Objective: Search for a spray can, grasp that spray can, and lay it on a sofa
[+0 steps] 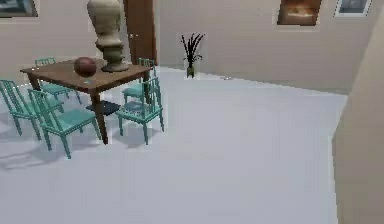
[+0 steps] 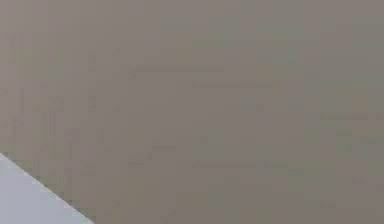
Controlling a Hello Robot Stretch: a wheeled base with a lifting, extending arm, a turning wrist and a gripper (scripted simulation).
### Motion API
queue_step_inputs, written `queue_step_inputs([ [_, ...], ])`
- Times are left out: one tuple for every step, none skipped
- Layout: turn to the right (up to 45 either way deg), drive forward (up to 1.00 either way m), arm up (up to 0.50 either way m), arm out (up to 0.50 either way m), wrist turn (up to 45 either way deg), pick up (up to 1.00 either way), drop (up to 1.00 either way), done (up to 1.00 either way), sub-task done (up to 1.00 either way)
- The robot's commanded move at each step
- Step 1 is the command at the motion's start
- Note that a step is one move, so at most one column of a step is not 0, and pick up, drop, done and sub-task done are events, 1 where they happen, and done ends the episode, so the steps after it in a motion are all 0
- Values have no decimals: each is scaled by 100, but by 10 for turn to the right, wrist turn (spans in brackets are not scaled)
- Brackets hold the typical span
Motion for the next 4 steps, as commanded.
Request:
queue_step_inputs([
  [-450, 0, 0, 0, 0, 0, 0, 0, 0],
  [-150, 0, 0, 0, 0, 0, 0, 0, 0],
  [0, 15, 0, 0, 0, 0, 0, 0, 0],
  [450, 0, 0, 0, 0, 0, 0, 0, 0],
])
